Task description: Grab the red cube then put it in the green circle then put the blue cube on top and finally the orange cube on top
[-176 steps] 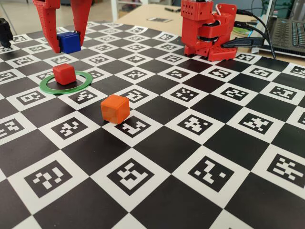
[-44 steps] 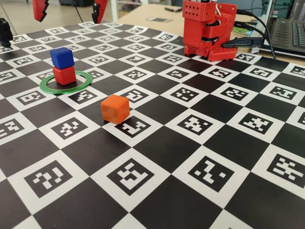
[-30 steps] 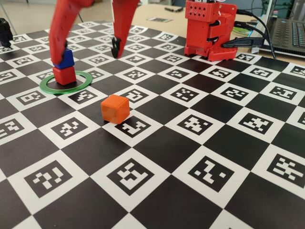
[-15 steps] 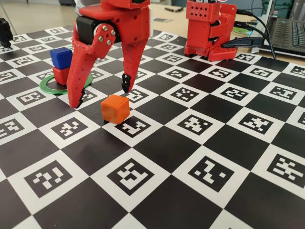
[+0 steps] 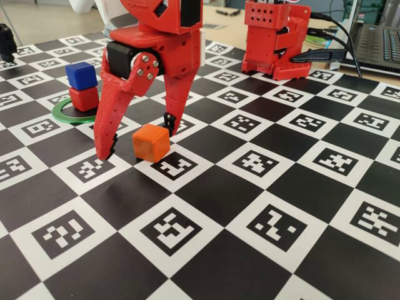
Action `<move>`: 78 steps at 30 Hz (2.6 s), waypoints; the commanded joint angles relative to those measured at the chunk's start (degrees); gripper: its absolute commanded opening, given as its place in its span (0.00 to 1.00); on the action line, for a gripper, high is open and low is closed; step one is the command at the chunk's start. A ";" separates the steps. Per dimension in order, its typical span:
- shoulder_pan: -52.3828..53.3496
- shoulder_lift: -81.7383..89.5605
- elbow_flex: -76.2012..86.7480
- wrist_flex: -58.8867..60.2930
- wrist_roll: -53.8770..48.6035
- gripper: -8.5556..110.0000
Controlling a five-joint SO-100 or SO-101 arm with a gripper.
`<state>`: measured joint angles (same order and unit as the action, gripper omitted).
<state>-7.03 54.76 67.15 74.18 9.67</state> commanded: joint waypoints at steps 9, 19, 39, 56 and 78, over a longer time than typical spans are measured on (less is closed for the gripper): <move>-0.88 1.76 -1.05 -1.41 -8.70 0.47; -0.97 1.49 -1.05 -1.58 -17.40 0.47; -1.23 1.23 -1.67 -2.20 -18.63 0.46; -1.32 1.05 -1.67 -1.93 -18.90 0.17; 12.13 16.35 -14.85 22.15 -20.92 0.15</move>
<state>0.44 62.40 57.92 92.90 -9.93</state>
